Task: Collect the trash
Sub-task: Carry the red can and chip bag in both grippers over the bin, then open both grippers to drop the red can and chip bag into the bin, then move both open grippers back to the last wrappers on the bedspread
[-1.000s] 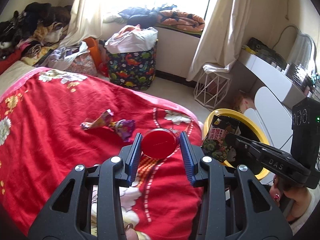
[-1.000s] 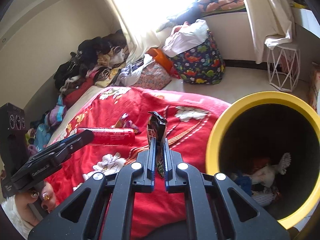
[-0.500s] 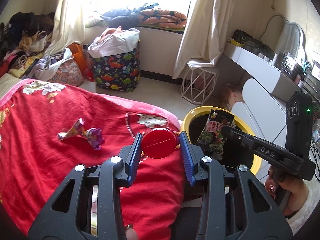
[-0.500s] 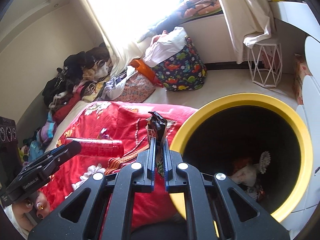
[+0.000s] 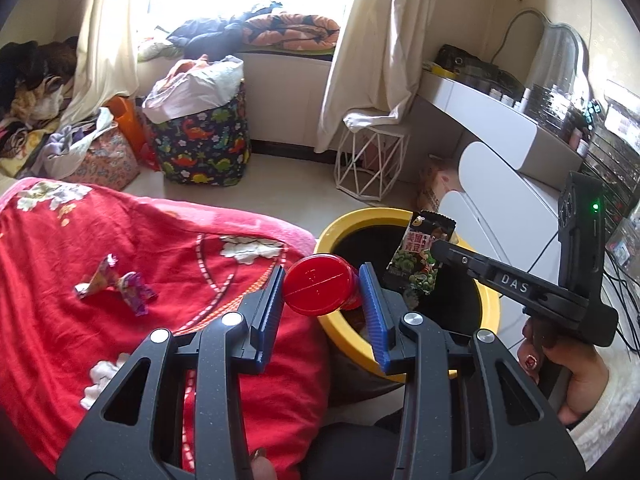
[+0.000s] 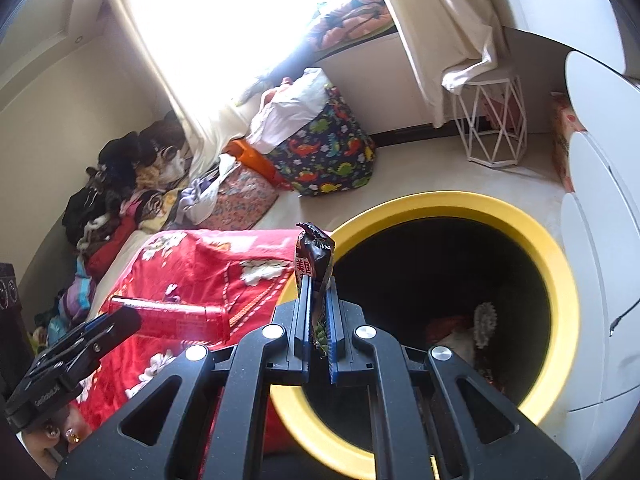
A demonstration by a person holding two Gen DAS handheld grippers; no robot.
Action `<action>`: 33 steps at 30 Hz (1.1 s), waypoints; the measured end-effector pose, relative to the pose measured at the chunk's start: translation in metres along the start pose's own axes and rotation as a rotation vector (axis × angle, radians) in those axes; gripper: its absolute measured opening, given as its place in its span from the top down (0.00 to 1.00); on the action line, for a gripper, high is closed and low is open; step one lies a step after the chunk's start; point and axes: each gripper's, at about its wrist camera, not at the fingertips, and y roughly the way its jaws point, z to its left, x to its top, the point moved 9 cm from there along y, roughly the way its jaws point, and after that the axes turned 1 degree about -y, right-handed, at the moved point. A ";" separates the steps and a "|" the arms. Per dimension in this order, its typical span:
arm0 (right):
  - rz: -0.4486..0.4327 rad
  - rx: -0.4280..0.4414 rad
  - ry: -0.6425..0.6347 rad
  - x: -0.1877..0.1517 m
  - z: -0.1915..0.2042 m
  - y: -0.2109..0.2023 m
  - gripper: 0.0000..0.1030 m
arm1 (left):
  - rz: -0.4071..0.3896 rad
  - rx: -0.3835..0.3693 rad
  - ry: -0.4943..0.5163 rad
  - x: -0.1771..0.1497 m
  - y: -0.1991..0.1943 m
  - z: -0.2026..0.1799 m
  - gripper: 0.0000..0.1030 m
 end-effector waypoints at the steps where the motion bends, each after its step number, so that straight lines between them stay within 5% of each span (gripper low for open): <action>1: -0.001 -0.006 0.006 0.001 -0.004 0.000 0.94 | 0.002 -0.002 0.003 0.000 0.001 -0.002 0.71; 23: -0.043 -0.117 0.117 0.011 -0.070 -0.015 0.91 | 0.052 -0.098 0.068 -0.005 0.043 -0.062 0.71; 25: -0.040 -0.150 0.129 0.010 -0.078 -0.017 0.74 | 0.057 -0.094 0.060 -0.006 0.047 -0.063 0.70; 28: -0.045 -0.168 0.156 0.009 -0.087 -0.019 0.59 | 0.052 -0.075 0.017 -0.007 0.051 -0.057 0.34; 33: -0.039 -0.178 0.142 0.006 -0.086 -0.018 0.53 | 0.028 -0.018 0.001 -0.008 0.045 -0.040 0.24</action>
